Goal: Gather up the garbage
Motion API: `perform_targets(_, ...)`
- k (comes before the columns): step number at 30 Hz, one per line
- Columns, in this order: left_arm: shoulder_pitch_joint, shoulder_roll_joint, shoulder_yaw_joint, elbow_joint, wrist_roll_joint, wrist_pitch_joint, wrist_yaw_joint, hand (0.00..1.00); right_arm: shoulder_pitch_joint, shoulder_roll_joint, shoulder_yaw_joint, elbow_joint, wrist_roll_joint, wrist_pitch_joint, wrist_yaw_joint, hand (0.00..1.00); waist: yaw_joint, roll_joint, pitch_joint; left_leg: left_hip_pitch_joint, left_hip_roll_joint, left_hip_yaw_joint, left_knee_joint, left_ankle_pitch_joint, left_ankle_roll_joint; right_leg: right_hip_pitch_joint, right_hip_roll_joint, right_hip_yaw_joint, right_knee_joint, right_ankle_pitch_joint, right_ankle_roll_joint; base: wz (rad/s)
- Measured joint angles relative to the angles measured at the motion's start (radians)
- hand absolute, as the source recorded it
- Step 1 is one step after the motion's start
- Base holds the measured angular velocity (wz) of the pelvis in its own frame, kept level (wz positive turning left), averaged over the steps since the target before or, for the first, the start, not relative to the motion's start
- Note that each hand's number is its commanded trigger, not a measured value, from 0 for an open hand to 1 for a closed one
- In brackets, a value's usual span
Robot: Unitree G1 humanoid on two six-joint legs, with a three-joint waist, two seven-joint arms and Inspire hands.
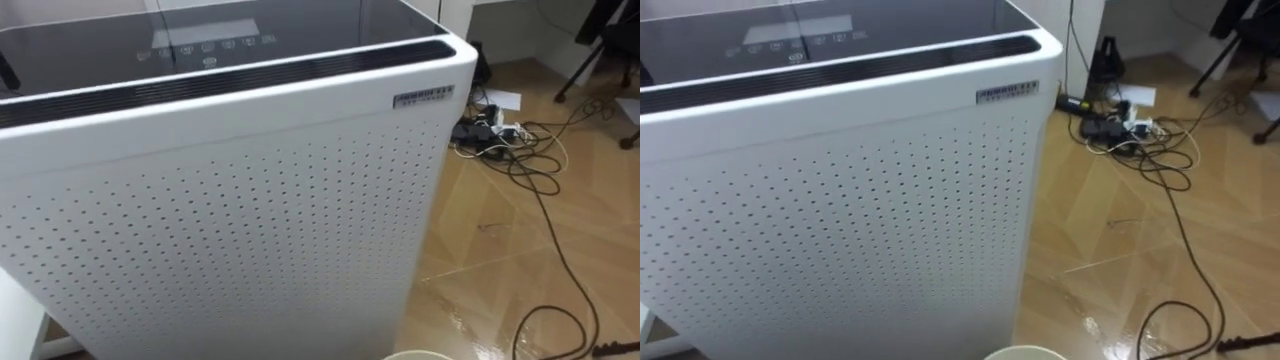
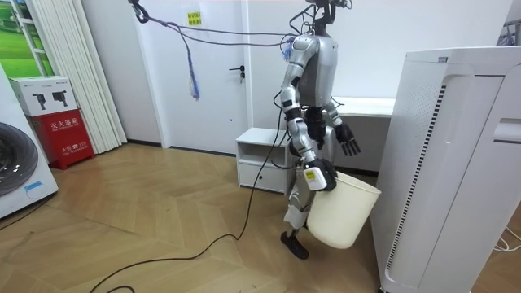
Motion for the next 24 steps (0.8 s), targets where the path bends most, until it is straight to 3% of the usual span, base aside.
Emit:
perform_targets(7,-0.01,-0.067,0.069,0.177,-0.01,0.001,0.127,0.0,-0.017,0.027,-0.045,0.182,0.025,-0.004,-0.049,1.0,0.001,-0.004,0.0013,0.012,0.006,0.001,-0.008,-0.003,-0.003,0.019,0.011,0.006,-0.023,0.001,0.001,0.0)
perform_targets(9,-0.008,-0.07,0.082,0.201,-0.01,0.003,0.142,0.0,-0.017,0.033,-0.06,0.226,0.028,-0.005,-0.048,1.0,0.001,-0.004,0.0021,0.025,0.008,0.001,-0.016,-0.004,-0.004,0.034,0.015,0.006,-0.032,0.003,0.001,0.0)
perform_targets(18,-0.008,-0.075,0.126,0.245,-0.009,0.072,0.187,0.0,-0.039,0.072,-0.143,0.322,0.025,0.016,-0.055,1.0,-0.001,-0.008,0.0029,0.05,0.01,0.002,-0.021,-0.006,-0.007,0.066,0.02,0.008,-0.046,0.002,0.001,0.0)
perform_targets(24,-0.026,-0.093,0.149,0.285,0.029,0.134,0.218,0.0,-0.045,0.088,-0.161,0.35,0.025,0.048,-0.065,1.0,-0.005,-0.01,0.0045,0.053,0.006,-0.016,-0.014,-0.008,-0.006,0.076,0.016,-0.011,-0.062,-0.002,0.005,0.1)
